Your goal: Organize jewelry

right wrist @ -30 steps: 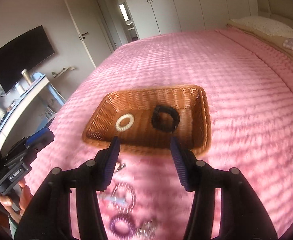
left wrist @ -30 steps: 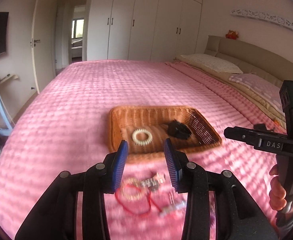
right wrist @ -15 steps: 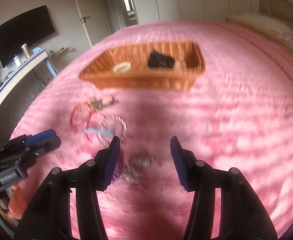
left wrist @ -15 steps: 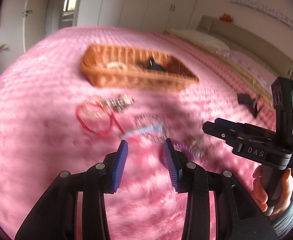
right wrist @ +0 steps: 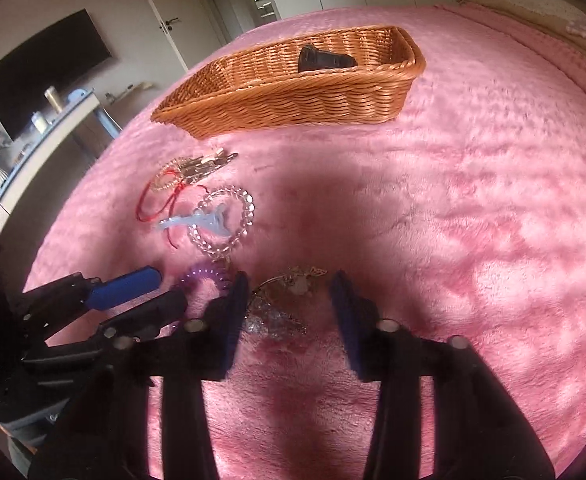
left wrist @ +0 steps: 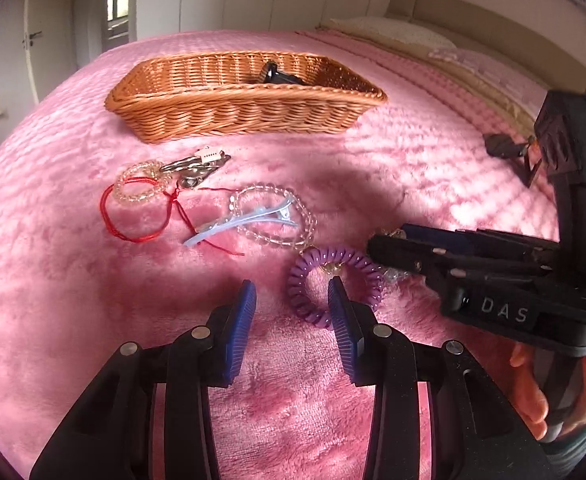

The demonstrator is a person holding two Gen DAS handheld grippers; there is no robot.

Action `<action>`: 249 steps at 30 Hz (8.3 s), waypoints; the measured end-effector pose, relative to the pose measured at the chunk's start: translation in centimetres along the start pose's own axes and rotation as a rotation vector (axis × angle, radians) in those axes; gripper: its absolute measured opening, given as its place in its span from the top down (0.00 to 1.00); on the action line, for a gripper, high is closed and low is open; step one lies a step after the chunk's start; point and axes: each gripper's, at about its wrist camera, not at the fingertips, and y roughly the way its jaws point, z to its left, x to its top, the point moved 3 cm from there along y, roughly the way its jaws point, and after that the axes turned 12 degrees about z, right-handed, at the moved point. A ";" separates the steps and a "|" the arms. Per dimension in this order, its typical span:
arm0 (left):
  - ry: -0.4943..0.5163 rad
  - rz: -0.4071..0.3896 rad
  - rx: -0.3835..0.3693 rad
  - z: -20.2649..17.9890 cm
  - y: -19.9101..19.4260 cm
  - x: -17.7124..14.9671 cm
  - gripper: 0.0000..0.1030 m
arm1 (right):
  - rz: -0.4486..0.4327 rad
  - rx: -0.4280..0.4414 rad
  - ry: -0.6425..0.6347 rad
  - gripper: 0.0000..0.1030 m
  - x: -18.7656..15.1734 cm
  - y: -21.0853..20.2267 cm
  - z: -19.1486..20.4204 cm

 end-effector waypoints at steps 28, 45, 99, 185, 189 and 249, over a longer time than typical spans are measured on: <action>-0.121 -0.038 -0.085 4.9 -2.2 -1.1 0.86 | -0.090 -0.034 0.009 0.47 -1.5 -3.1 -3.3; -0.019 -0.005 0.105 2.8 -0.9 -1.6 0.90 | -0.042 -0.113 -0.067 0.92 -0.2 -0.4 -0.3; -0.024 -0.160 0.171 11.1 2.7 19.3 0.91 | -0.143 -0.025 -0.088 0.92 22.9 4.5 2.9; -0.072 -0.001 -0.029 10.8 0.1 4.9 0.75 | -0.033 -0.107 -0.140 0.94 6.0 2.8 3.3; -0.168 0.032 -0.081 12.3 1.4 5.4 0.81 | -0.025 -0.096 -0.135 0.94 5.9 2.8 3.0; -0.157 -0.037 -0.123 10.7 -2.9 2.6 0.93 | 0.003 -0.037 -0.119 0.94 4.6 0.4 0.7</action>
